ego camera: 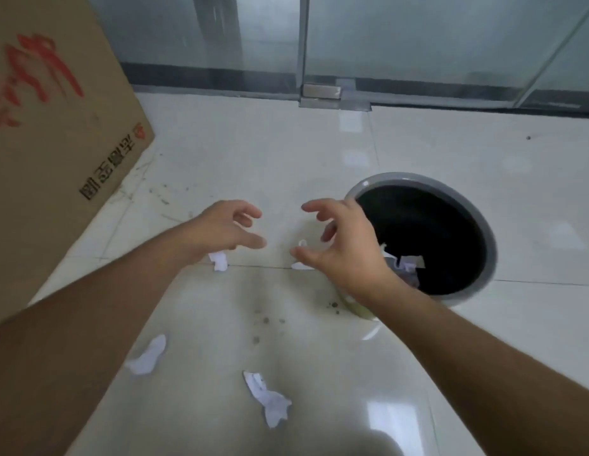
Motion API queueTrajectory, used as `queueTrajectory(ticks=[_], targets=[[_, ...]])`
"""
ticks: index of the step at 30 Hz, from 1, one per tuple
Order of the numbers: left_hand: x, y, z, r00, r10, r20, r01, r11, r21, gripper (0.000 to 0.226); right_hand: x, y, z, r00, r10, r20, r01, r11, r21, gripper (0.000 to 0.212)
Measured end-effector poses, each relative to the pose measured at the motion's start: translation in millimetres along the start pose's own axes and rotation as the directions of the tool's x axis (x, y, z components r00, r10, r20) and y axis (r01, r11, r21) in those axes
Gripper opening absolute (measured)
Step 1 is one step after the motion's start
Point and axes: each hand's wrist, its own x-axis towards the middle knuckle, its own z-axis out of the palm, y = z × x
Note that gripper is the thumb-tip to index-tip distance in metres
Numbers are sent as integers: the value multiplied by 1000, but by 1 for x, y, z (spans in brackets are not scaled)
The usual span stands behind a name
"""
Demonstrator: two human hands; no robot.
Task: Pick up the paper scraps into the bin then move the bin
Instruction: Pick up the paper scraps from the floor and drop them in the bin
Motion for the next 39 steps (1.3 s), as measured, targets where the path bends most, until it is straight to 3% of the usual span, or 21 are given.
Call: queueTrajectory(ticks=[2,4,9,11,13,16,19,21,23,27,31,34,36,39], targets=[[-20,-73,-19,983,-182,-31,184,962,202,74,-24,4,51,991,-32,126,29,999,29,60],[-47,-143,-27,936,-350,-32,330,845,420,97,-52,21,94,966,23,256,-25,1000,5,65],[-99,-249,-12,822,-569,-35,490,674,552,132,-117,76,163,793,335,509,-278,942,-188,102],[-106,-271,2,823,-566,-46,493,673,552,131,-137,86,180,696,405,592,-297,914,-276,122],[-107,-282,20,838,-542,-59,495,712,498,124,-151,90,191,613,449,650,-295,893,-339,129],[-106,-277,59,883,-468,-40,443,801,402,78,-162,91,203,582,486,652,-272,872,-407,119],[-107,-261,103,917,-400,1,367,843,393,45,-166,97,212,641,500,582,-283,859,-427,90],[-106,-248,129,925,-375,59,318,851,419,39,-165,100,216,687,487,540,-321,869,-376,68],[-103,-233,152,934,-322,156,237,883,404,35,-162,103,219,697,487,527,-358,872,-333,59],[-93,-196,175,971,-139,192,104,978,181,21,-151,97,214,722,474,504,-419,879,-227,33],[-75,-169,143,984,-95,150,46,953,301,7,-116,84,201,815,370,445,-355,927,-121,41],[-52,-132,98,998,-46,50,28,953,302,18,-64,55,181,893,295,341,-288,955,-70,43],[-35,-90,64,999,29,-15,-23,954,299,14,-21,34,158,937,235,260,-229,972,-53,46],[-14,-16,27,981,154,-116,-116,953,279,27,40,4,101,982,140,128,-137,990,-31,51]])
